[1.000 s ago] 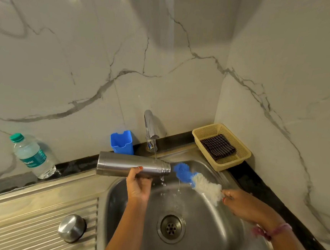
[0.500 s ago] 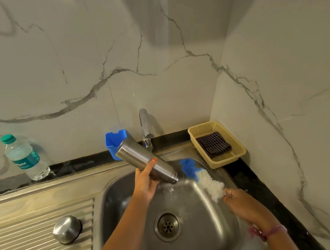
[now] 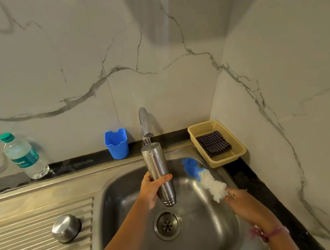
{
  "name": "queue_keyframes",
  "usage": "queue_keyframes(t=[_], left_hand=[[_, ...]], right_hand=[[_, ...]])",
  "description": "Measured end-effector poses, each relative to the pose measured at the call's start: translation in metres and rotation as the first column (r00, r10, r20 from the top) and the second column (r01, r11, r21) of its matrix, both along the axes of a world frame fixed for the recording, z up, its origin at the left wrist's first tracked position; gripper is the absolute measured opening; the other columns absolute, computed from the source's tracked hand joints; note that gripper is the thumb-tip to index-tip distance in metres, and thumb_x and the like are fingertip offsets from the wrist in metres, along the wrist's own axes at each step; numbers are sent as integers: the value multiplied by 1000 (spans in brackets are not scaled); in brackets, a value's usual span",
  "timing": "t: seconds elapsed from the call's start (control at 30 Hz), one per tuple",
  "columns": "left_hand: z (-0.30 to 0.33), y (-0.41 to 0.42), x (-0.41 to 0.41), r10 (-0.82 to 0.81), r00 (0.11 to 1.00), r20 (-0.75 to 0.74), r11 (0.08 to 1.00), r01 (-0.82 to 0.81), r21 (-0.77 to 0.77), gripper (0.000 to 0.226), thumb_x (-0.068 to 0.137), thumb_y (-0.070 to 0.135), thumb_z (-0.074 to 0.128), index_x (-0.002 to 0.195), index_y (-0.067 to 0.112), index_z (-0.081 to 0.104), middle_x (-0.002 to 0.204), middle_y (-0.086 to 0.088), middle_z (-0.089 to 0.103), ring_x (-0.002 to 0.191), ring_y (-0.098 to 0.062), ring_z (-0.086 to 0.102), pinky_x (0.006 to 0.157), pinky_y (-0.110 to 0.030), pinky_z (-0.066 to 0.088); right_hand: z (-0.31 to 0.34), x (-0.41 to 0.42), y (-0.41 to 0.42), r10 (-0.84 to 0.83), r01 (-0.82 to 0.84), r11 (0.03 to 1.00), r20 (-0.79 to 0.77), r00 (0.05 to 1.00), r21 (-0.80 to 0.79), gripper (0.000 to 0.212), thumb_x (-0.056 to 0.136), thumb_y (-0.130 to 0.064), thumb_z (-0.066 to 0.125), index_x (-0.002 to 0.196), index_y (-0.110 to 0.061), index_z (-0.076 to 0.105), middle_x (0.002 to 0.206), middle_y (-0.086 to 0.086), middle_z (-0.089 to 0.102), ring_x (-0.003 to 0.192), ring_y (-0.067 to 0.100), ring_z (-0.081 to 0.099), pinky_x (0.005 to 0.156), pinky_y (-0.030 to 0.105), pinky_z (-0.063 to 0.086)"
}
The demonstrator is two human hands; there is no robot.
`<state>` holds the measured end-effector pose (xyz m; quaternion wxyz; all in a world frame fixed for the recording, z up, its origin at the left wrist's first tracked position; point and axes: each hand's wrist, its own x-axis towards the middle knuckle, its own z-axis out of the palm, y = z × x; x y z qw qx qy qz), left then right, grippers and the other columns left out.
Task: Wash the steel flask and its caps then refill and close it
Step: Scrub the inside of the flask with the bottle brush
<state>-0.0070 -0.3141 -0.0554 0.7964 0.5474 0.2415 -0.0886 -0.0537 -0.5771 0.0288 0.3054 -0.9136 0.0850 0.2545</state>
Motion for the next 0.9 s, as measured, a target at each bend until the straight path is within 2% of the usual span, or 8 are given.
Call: queue_keyframes(t=[0.1,0.3,0.4,0.53,0.67,0.9], left_hand=[[-4,0,-4,-16,1000,5,999,16,49,66,69,4,85,122,21,48,115,-10,65,103,-27,65,74,-38,54],[-13,8,-9,-12,999,35,992,8,125,65,68,3,86,119,24,51,113,-7,66,102,-26,66,81,-41,56],[-16,17,-11,-25,998,56,983,15,184,73,65,3,88,123,24,49,116,-7,65,104,-25,65,83,-39,55],[-16,28,-15,-54,996,65,961,34,273,86,60,6,91,129,28,44,119,-1,62,107,-20,61,87,-38,53],[-15,33,-15,-51,996,76,957,27,289,88,61,5,90,132,26,41,119,0,60,106,-17,60,84,-34,52],[-8,36,-1,-47,995,88,947,17,321,83,63,9,90,128,27,43,116,3,60,101,-12,59,82,-32,51]], right_hand=[[-1,-1,-1,1,-1,1000,-1,1000,7,48,103,-25,38,149,-16,30,149,8,39,133,23,42,109,33,33],[-2,-2,1,-5,5,1000,-2,1000,13,47,102,-24,40,148,-17,32,147,7,43,130,22,45,107,32,35],[-3,0,2,-8,8,1000,5,1000,8,46,102,-24,40,147,-17,35,140,7,50,116,18,53,101,32,40],[-3,1,6,-18,18,1000,17,1000,14,43,101,-24,41,143,-16,41,120,5,58,99,14,57,86,27,45],[1,2,9,-12,12,1000,27,1000,5,42,102,-25,40,143,-16,42,122,6,58,103,16,57,93,30,46],[3,3,9,-15,14,1000,37,999,25,42,102,-24,40,143,-15,41,123,7,58,98,14,55,94,31,45]])
